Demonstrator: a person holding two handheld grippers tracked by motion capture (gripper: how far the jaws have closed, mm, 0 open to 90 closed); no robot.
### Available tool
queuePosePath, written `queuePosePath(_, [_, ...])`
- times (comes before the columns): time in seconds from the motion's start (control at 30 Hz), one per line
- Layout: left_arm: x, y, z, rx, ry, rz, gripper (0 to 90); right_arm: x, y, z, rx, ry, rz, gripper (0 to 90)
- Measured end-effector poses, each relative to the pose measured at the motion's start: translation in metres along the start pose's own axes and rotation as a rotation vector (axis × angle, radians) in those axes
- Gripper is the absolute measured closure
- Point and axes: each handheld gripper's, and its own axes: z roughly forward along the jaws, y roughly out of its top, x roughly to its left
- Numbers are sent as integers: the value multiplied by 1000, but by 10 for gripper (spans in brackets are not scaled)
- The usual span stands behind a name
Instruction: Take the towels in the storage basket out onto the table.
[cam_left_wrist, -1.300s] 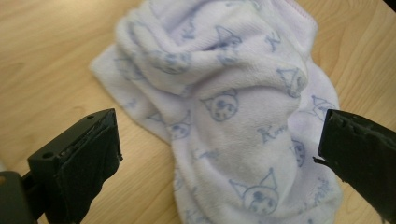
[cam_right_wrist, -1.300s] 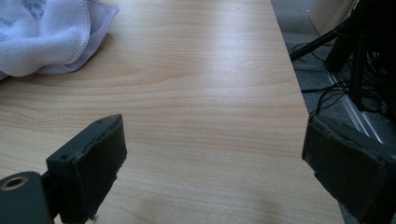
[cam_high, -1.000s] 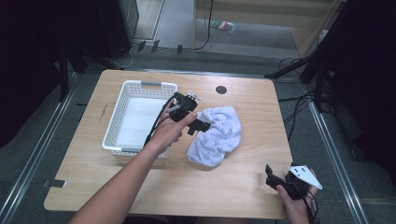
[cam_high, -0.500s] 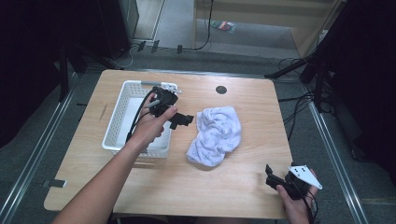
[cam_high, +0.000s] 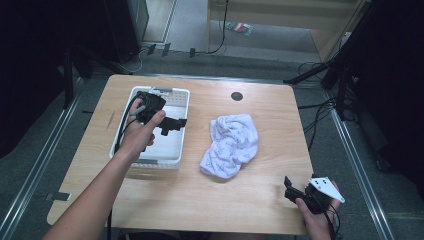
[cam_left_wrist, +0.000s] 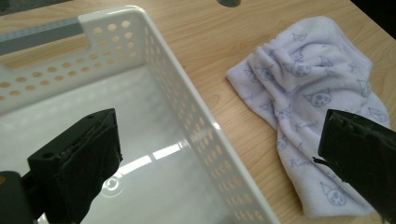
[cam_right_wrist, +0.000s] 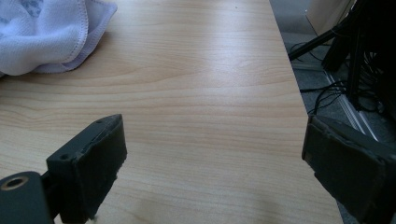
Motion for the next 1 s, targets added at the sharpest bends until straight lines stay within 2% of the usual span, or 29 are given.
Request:
queuePosePath(0.33, [20, -15, -20, -34, 52, -23, 0, 0, 0, 0, 1, -3, 0, 64])
queuePosePath(0.4, [25, -21, -23, -33, 55, -32, 0, 0, 0, 0, 2, -3, 0, 64])
queuePosePath(0.47, [31, -26, -26, -42, 38, -53, 0, 0, 0, 0, 2, -4, 1, 64])
queuePosePath(0.6, [40, -36, -35, -69, 54, -73, 0, 0, 0, 0, 3, -6, 2, 65])
queuePosePath(0.7, [46, -43, -40, -77, 80, -72, 0, 1, 0, 0, 4, -6, 2, 65])
queuePosePath(1.0, [63, -69, -60, -103, 88, -110, 0, 1, 0, 1, 4, -8, -2, 66])
